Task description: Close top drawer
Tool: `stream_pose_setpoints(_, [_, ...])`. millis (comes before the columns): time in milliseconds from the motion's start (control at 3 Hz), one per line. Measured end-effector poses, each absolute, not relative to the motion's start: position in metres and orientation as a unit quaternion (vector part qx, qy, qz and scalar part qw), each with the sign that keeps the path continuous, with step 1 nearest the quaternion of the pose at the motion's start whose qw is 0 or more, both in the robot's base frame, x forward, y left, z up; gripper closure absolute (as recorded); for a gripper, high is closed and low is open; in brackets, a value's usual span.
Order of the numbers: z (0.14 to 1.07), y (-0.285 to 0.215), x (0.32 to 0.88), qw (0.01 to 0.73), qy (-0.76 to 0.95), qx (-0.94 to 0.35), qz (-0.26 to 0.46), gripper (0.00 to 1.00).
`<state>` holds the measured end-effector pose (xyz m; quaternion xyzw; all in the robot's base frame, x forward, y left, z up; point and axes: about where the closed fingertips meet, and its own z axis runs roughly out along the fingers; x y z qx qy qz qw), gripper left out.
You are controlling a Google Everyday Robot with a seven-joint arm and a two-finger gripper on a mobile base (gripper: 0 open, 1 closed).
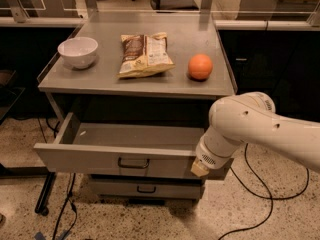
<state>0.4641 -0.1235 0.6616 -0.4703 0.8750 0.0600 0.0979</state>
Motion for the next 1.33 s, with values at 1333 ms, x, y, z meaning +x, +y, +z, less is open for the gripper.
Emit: stream_pose_setpoints(1333, [0.650, -0.110, 0.523, 0.138, 0.883, -0.448, 0.040, 1.00])
